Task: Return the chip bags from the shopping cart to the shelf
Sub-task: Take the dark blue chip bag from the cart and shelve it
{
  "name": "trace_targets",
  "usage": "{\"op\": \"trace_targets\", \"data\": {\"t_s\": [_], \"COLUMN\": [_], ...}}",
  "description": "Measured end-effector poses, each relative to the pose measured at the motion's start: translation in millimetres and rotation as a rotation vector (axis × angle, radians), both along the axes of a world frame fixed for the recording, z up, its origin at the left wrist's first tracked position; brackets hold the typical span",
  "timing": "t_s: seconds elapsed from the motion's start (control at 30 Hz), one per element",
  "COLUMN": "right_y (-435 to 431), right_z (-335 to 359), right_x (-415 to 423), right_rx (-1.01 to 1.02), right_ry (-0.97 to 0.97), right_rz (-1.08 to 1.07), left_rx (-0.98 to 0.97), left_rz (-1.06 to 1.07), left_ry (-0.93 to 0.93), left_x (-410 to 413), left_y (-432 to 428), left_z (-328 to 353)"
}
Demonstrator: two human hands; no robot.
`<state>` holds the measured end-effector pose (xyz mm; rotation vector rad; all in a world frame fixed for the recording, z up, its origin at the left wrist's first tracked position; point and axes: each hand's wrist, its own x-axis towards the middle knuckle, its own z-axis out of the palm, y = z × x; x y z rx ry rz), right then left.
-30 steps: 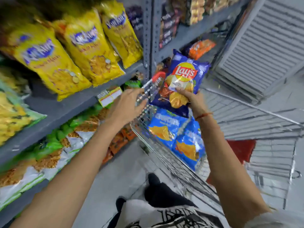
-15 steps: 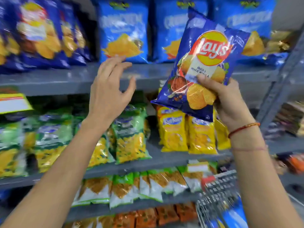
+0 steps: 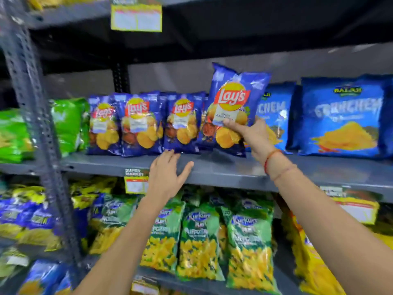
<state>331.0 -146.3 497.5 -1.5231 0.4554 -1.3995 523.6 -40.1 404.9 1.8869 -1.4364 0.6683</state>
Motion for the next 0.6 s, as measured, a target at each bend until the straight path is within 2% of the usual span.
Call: {"op": "trace_targets", "data": {"t_s": [0.37, 0.6], "right_y": [-51.8, -27.4], "right_z": [-33.9, -23.7], "right_x": [108.2, 107.4], "right_rx": [-0.017, 0.043], "right_ry": [0.225, 0.268], "right_rz": [0.034, 0.035], "left_rx": [0.053, -0.006], "left_rz": [0.026, 0.024], "left_ry": [-0.069, -0.048], "left_x": [3.8, 3.3], "left_y": [6.4, 3.5], "left_z": [-5.8, -10.4]}}
